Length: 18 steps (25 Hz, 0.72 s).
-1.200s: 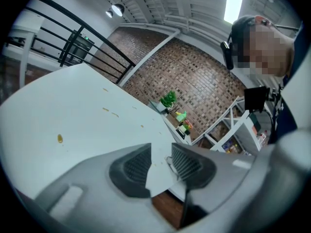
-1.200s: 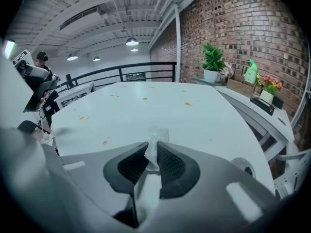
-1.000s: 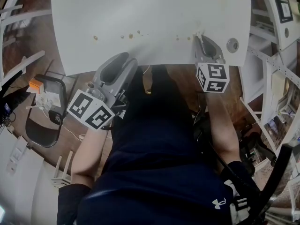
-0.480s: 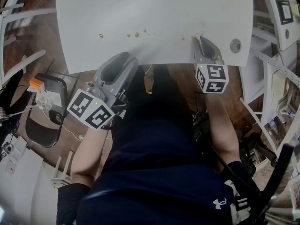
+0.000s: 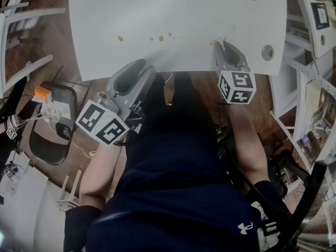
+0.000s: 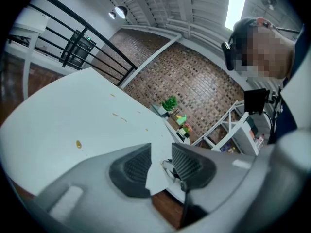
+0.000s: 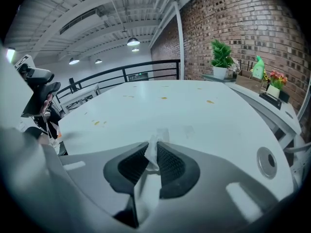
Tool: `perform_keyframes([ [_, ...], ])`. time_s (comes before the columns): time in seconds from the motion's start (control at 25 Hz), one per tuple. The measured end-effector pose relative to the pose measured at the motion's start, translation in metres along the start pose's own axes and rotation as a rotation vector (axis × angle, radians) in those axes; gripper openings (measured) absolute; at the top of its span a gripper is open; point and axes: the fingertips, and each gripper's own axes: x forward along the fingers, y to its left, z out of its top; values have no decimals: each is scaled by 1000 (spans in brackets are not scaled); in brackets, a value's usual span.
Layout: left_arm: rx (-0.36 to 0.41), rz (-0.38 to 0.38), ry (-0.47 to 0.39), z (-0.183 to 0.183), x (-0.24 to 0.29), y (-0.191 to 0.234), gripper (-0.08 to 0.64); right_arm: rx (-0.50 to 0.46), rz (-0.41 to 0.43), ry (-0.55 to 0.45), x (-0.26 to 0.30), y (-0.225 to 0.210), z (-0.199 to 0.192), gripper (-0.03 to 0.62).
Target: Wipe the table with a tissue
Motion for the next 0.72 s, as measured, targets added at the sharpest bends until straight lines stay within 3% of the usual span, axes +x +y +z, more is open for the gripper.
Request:
perform_keyframes([
  [0.72,-16,10,-17,-1,-17,7,130,-58,30,16,7,24,4,55],
])
